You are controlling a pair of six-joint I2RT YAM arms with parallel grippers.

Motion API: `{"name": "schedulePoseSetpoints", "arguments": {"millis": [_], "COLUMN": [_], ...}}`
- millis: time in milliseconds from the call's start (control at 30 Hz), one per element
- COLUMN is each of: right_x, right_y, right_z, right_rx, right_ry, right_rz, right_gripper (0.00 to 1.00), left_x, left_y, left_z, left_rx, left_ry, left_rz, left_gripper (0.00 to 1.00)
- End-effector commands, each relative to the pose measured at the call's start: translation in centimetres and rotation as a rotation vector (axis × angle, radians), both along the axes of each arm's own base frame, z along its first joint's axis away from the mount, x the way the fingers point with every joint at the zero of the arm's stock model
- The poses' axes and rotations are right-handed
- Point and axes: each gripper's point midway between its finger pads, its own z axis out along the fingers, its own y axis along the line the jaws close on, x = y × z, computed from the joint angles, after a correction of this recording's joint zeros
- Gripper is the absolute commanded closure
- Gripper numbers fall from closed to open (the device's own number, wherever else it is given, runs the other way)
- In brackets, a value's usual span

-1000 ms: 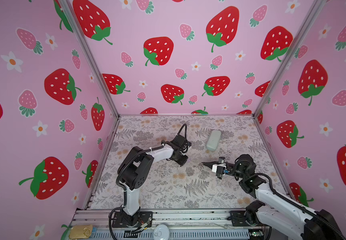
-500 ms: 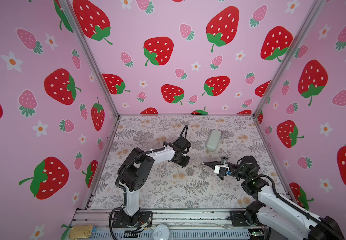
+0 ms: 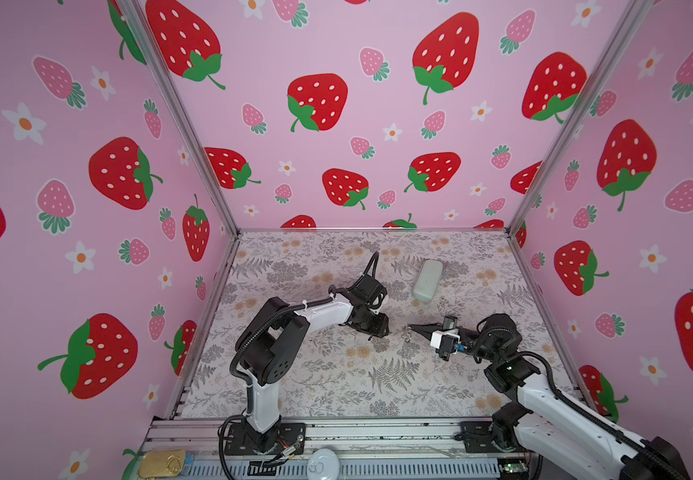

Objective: Put the keys on the keyring

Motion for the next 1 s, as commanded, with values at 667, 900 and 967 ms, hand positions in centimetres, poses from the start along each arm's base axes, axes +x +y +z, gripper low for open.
{"name": "schedulePoseSetpoints", "arguments": {"millis": [667,900,967], "right_x": [-0.4,-0.7,-0.8], "right_y": [-0.5,-0.4,-0.4], "right_z": [0.8,0.8,0.8], "right_rx": [0.036,0.033,0.034], "right_ry": [0.002,0.001,-0.001], "right_rz": [-0.018,0.002,0.004], "right_gripper": [0.98,0.98,0.98], "left_x": [2.6,2.4,2.5], "left_y": [3.3,3.5,3.1], "left_z": [2.6,0.8,1.1], "left_rx": [0.287,0.354,0.332], "left_ry": [-0.002,0.178,0.185], "left_rz": [0.053,0.34,0.382], "left_gripper": [0.61,0.61,0.6]}}
